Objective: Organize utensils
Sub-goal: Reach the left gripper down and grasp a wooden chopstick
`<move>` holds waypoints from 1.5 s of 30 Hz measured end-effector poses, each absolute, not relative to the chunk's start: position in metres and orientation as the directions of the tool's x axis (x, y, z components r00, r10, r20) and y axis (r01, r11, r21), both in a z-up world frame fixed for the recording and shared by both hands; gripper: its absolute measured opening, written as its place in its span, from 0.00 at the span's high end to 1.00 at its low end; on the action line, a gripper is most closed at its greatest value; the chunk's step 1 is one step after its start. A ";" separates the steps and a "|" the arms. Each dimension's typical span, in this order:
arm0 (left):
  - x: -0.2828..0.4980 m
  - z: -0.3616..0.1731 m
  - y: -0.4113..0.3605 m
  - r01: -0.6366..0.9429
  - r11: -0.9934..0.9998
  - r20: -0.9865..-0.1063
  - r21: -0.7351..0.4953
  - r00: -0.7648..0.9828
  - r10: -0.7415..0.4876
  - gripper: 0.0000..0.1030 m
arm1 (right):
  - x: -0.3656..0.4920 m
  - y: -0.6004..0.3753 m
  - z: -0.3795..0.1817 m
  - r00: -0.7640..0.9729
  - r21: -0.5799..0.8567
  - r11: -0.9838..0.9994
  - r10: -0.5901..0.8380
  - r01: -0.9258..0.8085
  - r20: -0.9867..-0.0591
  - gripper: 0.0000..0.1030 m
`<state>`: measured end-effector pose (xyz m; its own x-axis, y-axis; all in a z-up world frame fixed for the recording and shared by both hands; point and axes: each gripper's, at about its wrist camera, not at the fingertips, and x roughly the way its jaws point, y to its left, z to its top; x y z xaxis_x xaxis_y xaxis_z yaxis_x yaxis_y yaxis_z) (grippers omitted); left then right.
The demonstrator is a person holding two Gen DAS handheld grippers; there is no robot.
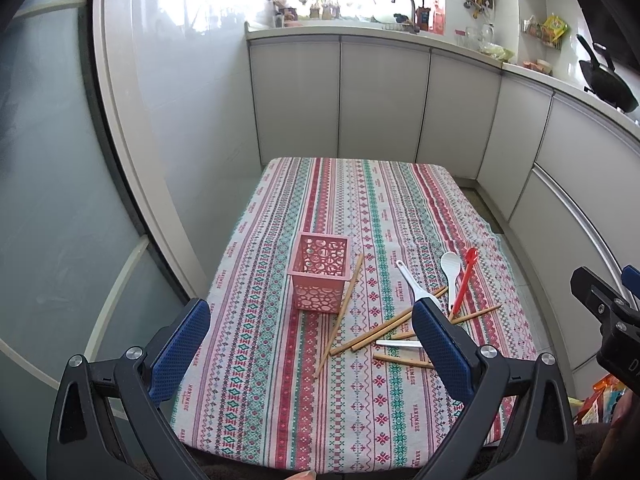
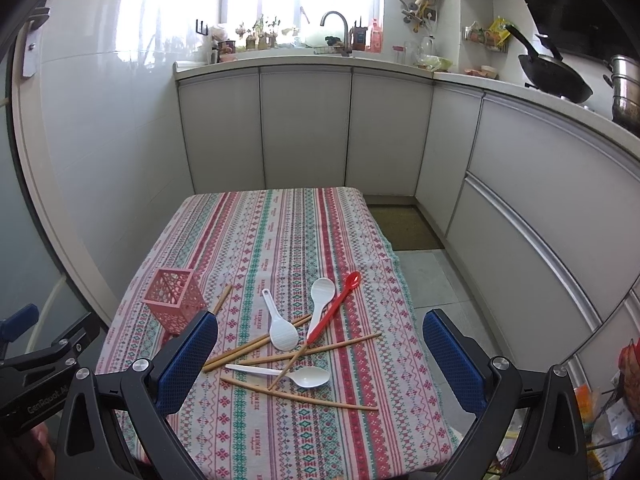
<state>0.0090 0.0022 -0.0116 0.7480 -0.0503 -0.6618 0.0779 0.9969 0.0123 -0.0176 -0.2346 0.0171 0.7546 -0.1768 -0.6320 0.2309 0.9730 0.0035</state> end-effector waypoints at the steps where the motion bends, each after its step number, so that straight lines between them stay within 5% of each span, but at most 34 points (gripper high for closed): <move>1: 0.013 -0.014 0.003 0.084 0.996 -0.664 0.012 0.746 -0.055 0.01 | -0.014 -0.238 0.015 0.751 0.014 0.972 -0.173 0.236 -0.637 0.00; 8: 0.054 -0.029 -0.006 0.128 0.991 -0.686 0.025 0.723 -0.077 0.01 | 0.021 -0.270 0.002 0.687 0.066 0.960 -0.147 0.273 -0.712 0.00; 17: 0.134 -0.041 -0.061 0.362 0.931 -0.838 -0.045 0.493 -0.232 0.03 | 0.096 -0.328 -0.016 0.577 0.199 0.924 -0.029 0.327 -0.816 0.00; 24: 0.216 -0.092 -0.116 0.399 0.915 -0.950 -0.054 0.261 -0.170 0.49 | 0.135 -0.373 -0.074 0.506 0.327 0.870 0.106 0.370 -0.856 0.06; 26: 0.236 -0.113 -0.126 0.385 0.923 -0.968 -0.021 0.222 -0.115 0.55 | 0.142 -0.386 -0.090 0.495 0.382 0.842 0.163 0.381 -0.854 0.17; 33: 0.293 -0.171 -0.136 0.324 0.942 -0.989 0.086 0.140 0.042 0.84 | 0.159 -0.411 -0.123 0.466 0.473 0.771 0.260 0.427 -0.846 0.27; 45: 0.310 -0.182 -0.165 0.360 0.910 -0.977 0.204 0.134 0.166 0.84 | 0.165 -0.425 -0.133 0.468 0.525 0.718 0.308 0.458 -0.828 0.26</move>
<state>0.3101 -0.1651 -0.1821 0.1342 0.1661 -0.9769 0.3596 0.9105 0.2042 0.1649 -0.4252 -0.1328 0.4681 0.3078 -0.8283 0.4575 0.7175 0.5252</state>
